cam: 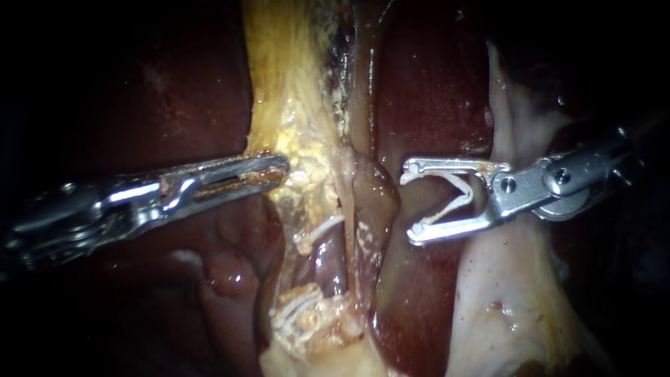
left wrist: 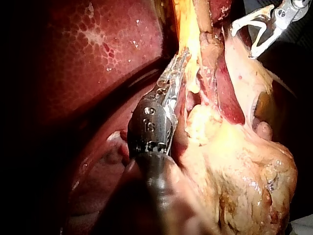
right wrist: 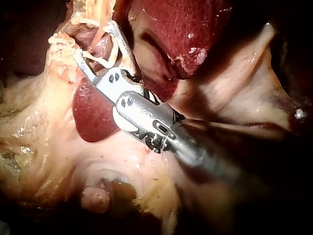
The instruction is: Clipping first clip right tube
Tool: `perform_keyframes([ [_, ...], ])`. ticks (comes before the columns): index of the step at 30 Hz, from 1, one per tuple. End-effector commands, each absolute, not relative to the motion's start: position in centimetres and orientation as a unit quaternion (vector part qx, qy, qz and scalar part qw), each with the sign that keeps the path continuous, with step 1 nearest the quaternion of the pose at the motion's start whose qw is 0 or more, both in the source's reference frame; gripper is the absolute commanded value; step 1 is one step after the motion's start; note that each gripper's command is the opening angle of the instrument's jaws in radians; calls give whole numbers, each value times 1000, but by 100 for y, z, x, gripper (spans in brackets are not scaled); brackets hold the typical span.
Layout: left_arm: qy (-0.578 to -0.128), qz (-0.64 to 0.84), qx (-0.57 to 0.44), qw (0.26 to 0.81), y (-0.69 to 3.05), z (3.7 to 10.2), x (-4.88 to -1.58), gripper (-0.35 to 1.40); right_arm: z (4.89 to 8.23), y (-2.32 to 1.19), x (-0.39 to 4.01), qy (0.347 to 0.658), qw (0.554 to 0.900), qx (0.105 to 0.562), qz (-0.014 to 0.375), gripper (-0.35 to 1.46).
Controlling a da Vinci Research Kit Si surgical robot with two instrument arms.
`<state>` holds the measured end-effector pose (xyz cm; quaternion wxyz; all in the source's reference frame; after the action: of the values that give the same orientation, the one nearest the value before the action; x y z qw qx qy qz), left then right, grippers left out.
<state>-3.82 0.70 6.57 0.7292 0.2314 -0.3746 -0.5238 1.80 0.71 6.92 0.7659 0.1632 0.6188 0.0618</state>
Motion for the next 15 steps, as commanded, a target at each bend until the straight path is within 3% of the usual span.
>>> perform_keyframes([
  [1, -374, -524, 231, 729, 69, 657, -381, -35, 692, 71, 180, 619, 766, 163, 62, 59],
  [6, -374, -523, 232, 729, 70, 656, -379, -35, 693, 68, 183, 622, 763, 168, 53, 59],
  [10, -373, -523, 237, 729, 79, 642, -368, -35, 702, 58, 195, 615, 756, 212, 72, 59],
  [15, -382, -534, 231, 718, 95, 608, -346, -35, 724, 41, 221, 559, 771, 293, 85, 59],
])
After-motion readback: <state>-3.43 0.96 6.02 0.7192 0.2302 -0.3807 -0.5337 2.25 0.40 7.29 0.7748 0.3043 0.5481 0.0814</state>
